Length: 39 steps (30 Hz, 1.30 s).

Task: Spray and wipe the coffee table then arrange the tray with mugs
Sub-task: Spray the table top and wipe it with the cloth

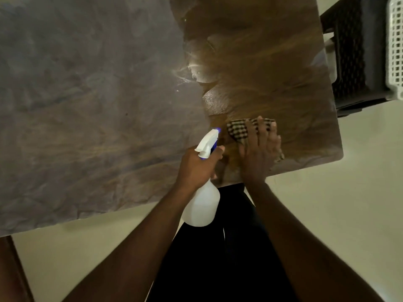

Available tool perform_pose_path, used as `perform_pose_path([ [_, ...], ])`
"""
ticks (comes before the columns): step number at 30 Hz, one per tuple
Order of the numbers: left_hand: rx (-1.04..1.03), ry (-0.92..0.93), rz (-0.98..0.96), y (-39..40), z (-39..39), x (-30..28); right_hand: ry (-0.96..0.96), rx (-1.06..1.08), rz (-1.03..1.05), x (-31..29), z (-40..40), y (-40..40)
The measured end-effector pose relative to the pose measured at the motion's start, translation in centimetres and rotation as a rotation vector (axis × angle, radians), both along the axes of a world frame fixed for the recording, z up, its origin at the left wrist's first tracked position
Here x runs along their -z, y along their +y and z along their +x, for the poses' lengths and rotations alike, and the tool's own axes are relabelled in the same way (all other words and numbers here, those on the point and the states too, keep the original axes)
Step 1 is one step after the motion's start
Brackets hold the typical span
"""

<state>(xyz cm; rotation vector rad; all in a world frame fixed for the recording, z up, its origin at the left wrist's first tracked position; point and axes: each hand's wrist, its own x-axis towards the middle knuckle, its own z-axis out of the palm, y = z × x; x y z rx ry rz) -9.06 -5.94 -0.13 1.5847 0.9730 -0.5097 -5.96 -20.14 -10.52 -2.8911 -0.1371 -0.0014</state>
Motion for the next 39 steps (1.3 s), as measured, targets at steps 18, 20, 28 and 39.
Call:
perform_pose_path([
  [18, -0.132, -0.059, 0.121, -0.1, -2.4, -1.4, 0.05, -0.759, 0.041, 0.2, -5.4, -2.8],
  [20, -0.143, -0.052, 0.101, 0.6, -3.1, -1.6, 0.076, -0.749, 0.053, 0.3, -4.3, -4.5],
  [28, -0.129, -0.127, 0.092, 4.1, -4.7, -1.4, 0.072, -0.486, 0.115, 0.0, -5.4, 5.3],
  [39, 0.024, -0.122, -0.029, 10.3, -0.8, -2.2, 0.073, -0.101, 0.012, -0.5, -1.7, 7.6],
])
